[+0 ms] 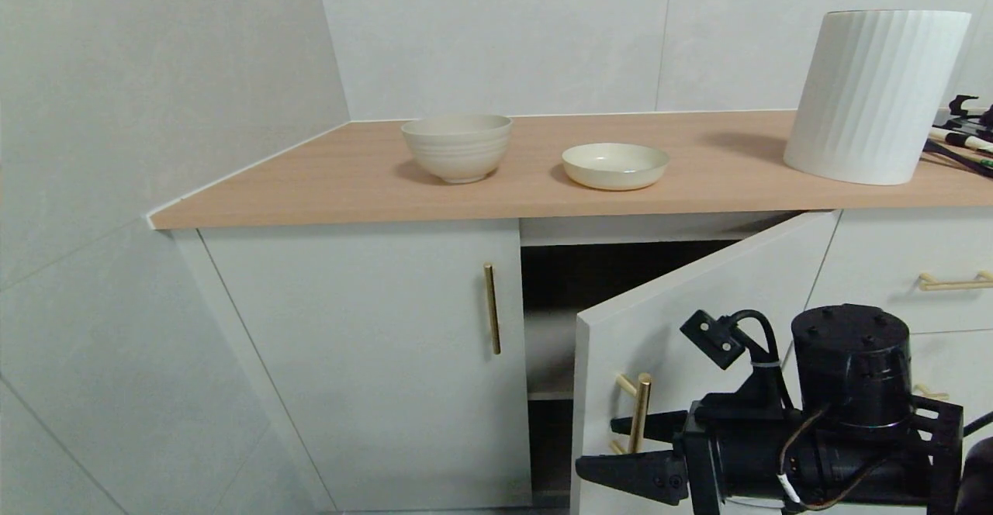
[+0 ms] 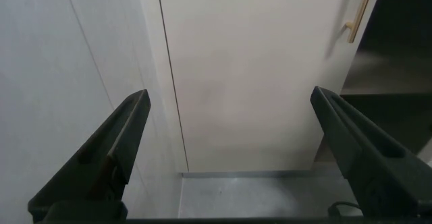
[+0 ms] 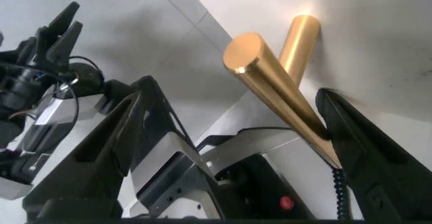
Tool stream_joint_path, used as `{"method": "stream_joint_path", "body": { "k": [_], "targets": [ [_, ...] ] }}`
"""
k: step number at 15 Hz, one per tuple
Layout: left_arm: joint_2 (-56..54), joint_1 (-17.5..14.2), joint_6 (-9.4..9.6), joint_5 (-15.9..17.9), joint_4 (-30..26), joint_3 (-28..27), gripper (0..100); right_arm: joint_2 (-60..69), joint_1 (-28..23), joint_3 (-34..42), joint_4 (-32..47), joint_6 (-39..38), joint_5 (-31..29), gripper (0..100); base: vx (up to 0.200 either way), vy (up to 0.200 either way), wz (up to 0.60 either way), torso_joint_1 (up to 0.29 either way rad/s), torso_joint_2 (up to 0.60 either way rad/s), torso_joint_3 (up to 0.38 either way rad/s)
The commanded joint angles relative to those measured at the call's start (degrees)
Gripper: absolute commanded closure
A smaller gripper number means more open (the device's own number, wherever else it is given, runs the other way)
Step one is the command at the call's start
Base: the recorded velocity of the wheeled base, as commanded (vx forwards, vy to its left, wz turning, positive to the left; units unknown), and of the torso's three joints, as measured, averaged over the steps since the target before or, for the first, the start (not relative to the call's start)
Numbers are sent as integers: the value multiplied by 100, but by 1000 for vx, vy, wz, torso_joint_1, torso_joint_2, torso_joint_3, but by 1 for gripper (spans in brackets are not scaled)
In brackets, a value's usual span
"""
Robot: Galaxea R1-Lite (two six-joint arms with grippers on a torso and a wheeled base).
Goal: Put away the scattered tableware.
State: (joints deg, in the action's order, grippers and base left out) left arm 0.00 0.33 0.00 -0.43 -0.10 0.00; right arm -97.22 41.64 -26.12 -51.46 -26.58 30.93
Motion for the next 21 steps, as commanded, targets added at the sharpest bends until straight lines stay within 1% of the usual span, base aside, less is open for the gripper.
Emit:
{"method": "stream_joint_path", "body": {
  "k": [1,5,6,7,9,10,11,12,13,14,15,16,17,18,19,20,21],
  "targets": [
    [0,2,0,-1,1,0,0,265,2,90,-22,3,27,0,0,0,0,0,0,0],
    [0,2,88,-10,36,-9,0,353,10,169,-22,3,27,0,0,0,0,0,0,0],
    [0,2,88,25,62,-105,0,353,19,169,-22,3,27,0,0,0,0,0,0,0],
    [53,2,88,157,-25,-492,0,353,19,178,-22,12,36,0,0,0,0,0,0,0],
    [765,178,79,807,-597,-1670,0,353,46,257,-22,30,54,0,0,0,0,0,0,0],
    [1626,231,62,1396,-896,-2470,0,353,81,257,-22,30,80,0,0,0,0,0,0,0],
    [1934,231,62,1598,-904,-2654,0,353,81,257,-22,30,80,0,0,0,0,0,0,0],
    [2619,231,62,2003,-896,-2979,0,353,90,266,-22,30,80,0,0,0,0,0,0,0],
    [3656,231,62,2591,-781,-3419,0,353,98,257,-22,30,80,0,0,0,0,0,0,0],
    [4377,240,62,2952,-658,-3674,0,353,98,257,-31,30,80,0,0,0,0,0,0,0],
    [4860,257,62,3172,-526,-3823,0,353,107,266,-22,30,80,0,0,0,0,0,0,0],
    [5520,433,0,3426,-210,-3937,0,353,116,266,-22,30,71,0,0,0,0,0,0,0],
    [6117,802,-264,3497,247,-3937,0,344,116,275,-22,30,71,0,0,0,0,0,0,0],
    [6618,1180,-642,3506,704,-3885,0,344,116,275,-22,30,71,0,0,0,0,0,0,0],
    [7128,1452,-993,3506,1196,-3779,0,344,116,275,-22,30,71,0,0,0,0,0,0,0],
    [7567,1637,-1230,3506,1671,-3665,0,335,116,275,-22,30,71,0,0,0,0,0,0,0],
    [8174,1874,-1450,3488,2383,-3428,0,335,116,275,-22,30,71,0,0,0,0,0,0,0]
  ]
}}
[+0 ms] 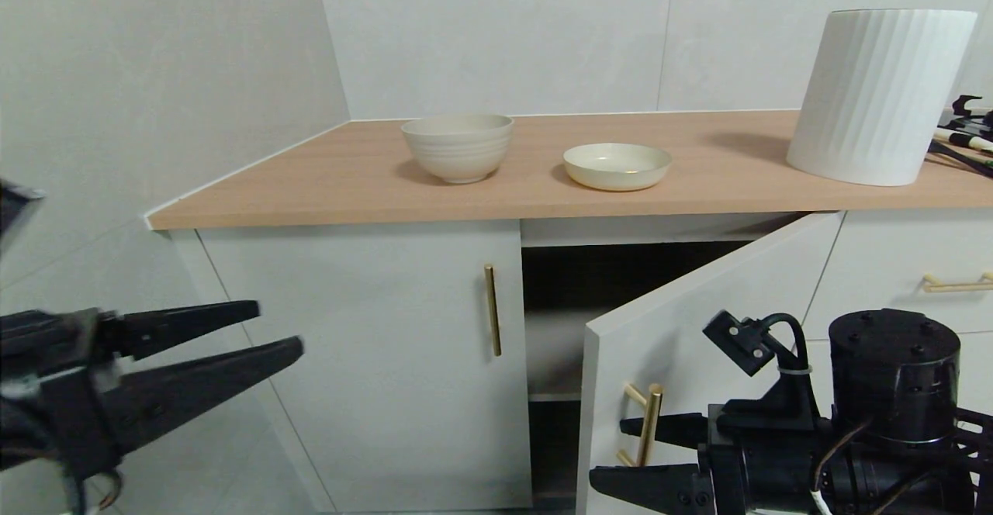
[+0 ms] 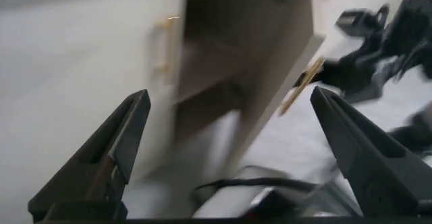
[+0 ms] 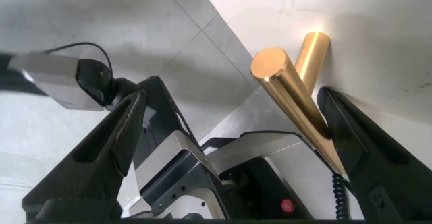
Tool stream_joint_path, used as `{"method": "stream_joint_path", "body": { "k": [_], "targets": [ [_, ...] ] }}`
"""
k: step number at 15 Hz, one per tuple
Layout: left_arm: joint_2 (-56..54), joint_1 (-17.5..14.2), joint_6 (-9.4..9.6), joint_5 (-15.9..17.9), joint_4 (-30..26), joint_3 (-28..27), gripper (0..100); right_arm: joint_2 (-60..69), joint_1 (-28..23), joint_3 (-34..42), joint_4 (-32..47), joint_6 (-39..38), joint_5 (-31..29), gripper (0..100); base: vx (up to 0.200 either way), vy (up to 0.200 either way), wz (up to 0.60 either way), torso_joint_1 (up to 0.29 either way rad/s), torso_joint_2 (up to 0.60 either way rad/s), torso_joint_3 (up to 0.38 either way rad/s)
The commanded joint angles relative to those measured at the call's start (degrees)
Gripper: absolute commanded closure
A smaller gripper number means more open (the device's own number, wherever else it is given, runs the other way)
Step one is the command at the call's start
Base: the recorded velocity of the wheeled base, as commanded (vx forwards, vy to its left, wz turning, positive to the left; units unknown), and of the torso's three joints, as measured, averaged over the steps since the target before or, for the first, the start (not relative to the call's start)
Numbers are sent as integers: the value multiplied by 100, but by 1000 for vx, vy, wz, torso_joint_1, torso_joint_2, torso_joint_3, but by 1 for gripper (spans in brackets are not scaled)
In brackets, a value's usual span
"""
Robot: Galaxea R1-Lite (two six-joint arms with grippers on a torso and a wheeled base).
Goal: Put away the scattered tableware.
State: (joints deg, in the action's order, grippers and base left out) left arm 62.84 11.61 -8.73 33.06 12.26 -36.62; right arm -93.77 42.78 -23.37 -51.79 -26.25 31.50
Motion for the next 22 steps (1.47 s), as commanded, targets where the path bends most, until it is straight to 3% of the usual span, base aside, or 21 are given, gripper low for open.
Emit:
{"method": "stream_joint_path", "body": {
  "k": [1,2,3,4,6,8,13,14,16,17,20,22],
  "targets": [
    [2118,817,-639,130,1454,349,0,-10,3,-1,11,-3,14,0,0,0,0,0,0,0],
    [2698,1072,-841,122,2342,665,0,-10,3,-1,11,-3,14,0,0,0,0,0,0,0],
    [2953,1221,-973,104,2746,762,0,-10,3,-1,11,-3,14,0,0,0,0,0,0,0],
    [3340,1441,-1228,16,3493,929,0,-19,3,-1,11,-3,14,0,0,0,0,0,0,0],
    [3964,1766,-1597,-546,4592,1017,0,-45,3,-10,11,-3,14,0,0,0,0,0,0,0],
    [4465,1977,-1650,-1100,5154,1017,0,-106,3,-10,11,-12,14,0,0,0,0,0,0,0],
    [4561,2135,-1825,-1179,5313,964,0,-124,3,-10,11,-12,14,0,0,0,0,0,0,0],
    [4561,2135,-1825,-1170,5313,964,100,-133,3,-10,11,-12,14,0,0,0,0,0,0,0],
    [4526,2135,-1808,-1162,5374,929,100,-133,3,-1,11,-12,14,0,0,0,0,0,0,0],
    [4588,2135,-1799,-1126,5629,718,100,-106,3,-1,11,-12,14,0,0,0,0,0,0,0],
    [4895,2144,-1755,-1126,5682,252,100,-71,3,52,11,-12,14,0,0,0,0,0,0,0],
    [5106,2162,-1579,-1109,5814,234,100,-62,3,87,2,-3,14,0,0,0,0,0,0,0]
  ]
}}
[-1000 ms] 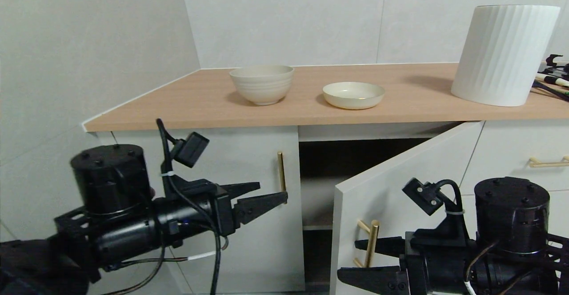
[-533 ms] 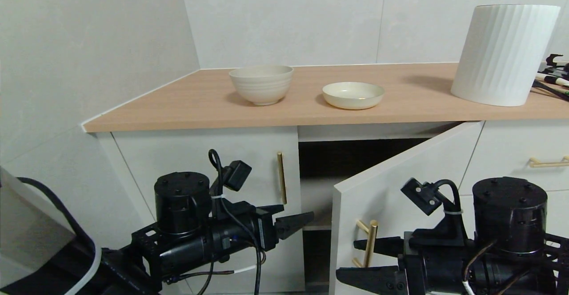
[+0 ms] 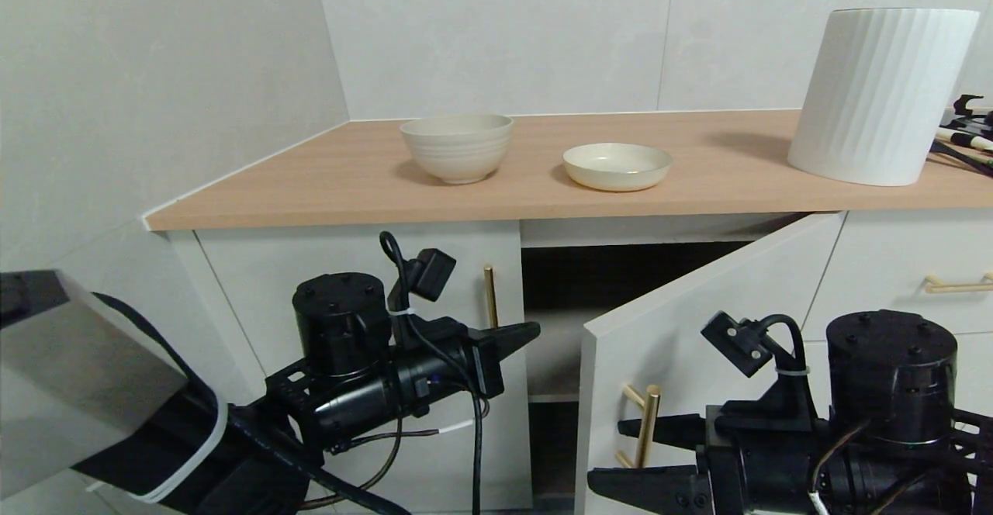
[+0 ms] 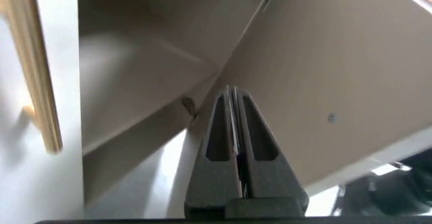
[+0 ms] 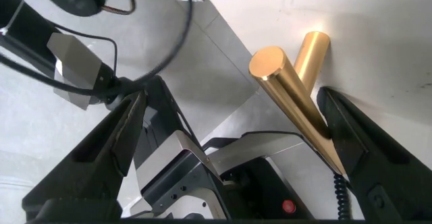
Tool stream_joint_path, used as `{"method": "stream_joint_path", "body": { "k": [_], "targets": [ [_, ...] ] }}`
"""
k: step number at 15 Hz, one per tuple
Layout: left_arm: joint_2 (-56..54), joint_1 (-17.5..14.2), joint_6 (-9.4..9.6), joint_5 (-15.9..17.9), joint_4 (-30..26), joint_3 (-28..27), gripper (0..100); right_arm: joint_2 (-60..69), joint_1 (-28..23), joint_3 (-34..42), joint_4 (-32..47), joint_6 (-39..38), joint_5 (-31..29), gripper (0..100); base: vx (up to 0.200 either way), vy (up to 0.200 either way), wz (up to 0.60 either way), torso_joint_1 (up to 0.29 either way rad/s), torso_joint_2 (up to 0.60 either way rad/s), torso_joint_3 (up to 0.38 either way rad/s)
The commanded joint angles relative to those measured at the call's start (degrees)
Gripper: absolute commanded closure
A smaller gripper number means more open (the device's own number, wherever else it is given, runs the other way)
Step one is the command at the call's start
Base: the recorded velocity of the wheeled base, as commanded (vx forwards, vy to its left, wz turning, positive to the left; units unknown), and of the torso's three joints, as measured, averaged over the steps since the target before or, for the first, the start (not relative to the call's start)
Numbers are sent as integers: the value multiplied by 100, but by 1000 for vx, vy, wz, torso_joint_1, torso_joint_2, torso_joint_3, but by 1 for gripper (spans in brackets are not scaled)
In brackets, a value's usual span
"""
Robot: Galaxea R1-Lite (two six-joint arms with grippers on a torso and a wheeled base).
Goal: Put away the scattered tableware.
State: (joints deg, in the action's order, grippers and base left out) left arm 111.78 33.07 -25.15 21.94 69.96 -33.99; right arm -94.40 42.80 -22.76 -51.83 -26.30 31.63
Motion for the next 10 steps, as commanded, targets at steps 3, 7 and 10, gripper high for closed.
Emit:
{"method": "stream_joint_path", "body": {
  "k": [3,7,10],
  "targets": [
    [714,252,370,117,791,164,100,19,0,44,7,2,-17,0,0,0,0,0,0,0],
    [1637,630,379,-103,2004,164,100,19,-9,52,7,19,-35,0,0,0,0,0,0,0],
    [1531,762,379,-103,2004,182,100,45,-53,114,15,397,-263,0,0,0,0,0,0,0]
  ]
}}
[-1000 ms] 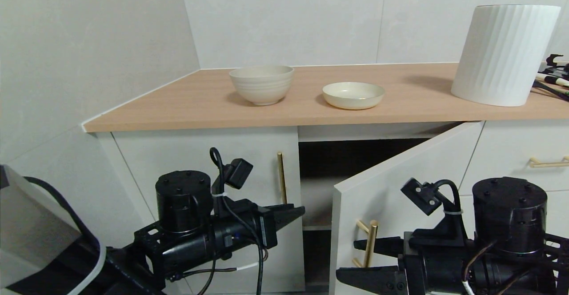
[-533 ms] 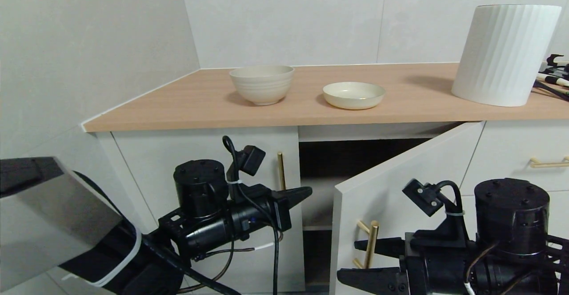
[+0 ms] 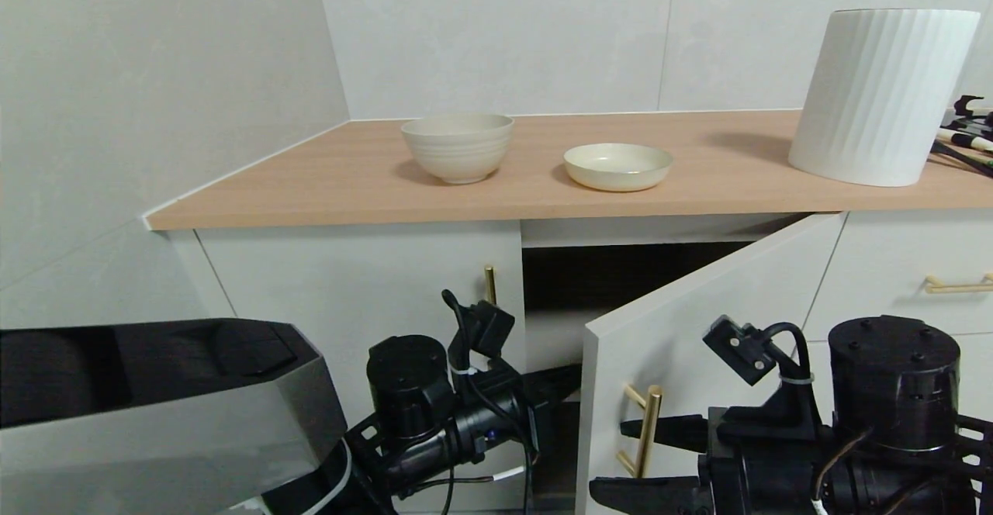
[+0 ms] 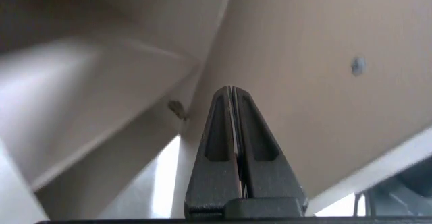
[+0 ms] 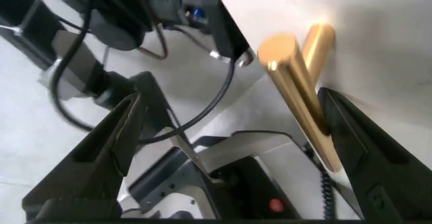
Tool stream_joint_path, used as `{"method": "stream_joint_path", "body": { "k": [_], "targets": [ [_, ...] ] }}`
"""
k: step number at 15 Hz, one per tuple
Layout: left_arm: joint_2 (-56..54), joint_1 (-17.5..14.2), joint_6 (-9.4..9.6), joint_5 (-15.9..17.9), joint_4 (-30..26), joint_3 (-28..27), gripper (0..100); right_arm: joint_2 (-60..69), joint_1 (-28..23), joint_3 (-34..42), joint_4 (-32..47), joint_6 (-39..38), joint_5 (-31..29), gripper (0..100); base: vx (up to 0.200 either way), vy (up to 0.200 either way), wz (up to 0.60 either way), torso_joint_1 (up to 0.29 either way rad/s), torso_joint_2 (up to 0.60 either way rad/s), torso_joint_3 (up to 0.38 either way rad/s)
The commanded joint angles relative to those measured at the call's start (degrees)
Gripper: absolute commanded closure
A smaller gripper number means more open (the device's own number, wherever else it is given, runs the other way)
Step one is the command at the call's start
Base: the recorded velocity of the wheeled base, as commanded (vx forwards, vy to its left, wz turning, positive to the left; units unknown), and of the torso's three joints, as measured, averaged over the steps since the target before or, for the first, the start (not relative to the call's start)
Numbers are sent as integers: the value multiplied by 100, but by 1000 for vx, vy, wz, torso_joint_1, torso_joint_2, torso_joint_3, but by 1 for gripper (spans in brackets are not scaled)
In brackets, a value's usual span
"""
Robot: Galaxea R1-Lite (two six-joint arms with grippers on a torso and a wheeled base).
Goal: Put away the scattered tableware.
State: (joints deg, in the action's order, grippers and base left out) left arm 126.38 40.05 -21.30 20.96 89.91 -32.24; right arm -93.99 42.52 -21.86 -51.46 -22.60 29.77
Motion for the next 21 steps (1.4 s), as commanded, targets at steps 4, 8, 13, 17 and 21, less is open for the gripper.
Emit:
{"method": "stream_joint_path", "body": {
  "k": [4,8,13,17,21],
  "targets": [
    [45,346,-6,-4,9,-45,100,47,-33,94,-22,80,-516,0,0,0,0,0,0,0],
    [-78,372,-6,5,9,-28,100,452,-596,551,39,871,-753,0,0,0,0,0,0,0],
    [-184,381,-6,5,9,52,100,1709,-622,832,1314,968,-991,0,0,0,0,0,0,0],
    [-184,381,-15,5,9,60,100,1946,-613,762,1744,1003,-991,0,0,0,0,0,0,0],
    [-219,372,-15,5,-360,-177,100,2016,-613,780,1744,1012,-991,0,-200,0,0,8,5,-1]
  ]
}}
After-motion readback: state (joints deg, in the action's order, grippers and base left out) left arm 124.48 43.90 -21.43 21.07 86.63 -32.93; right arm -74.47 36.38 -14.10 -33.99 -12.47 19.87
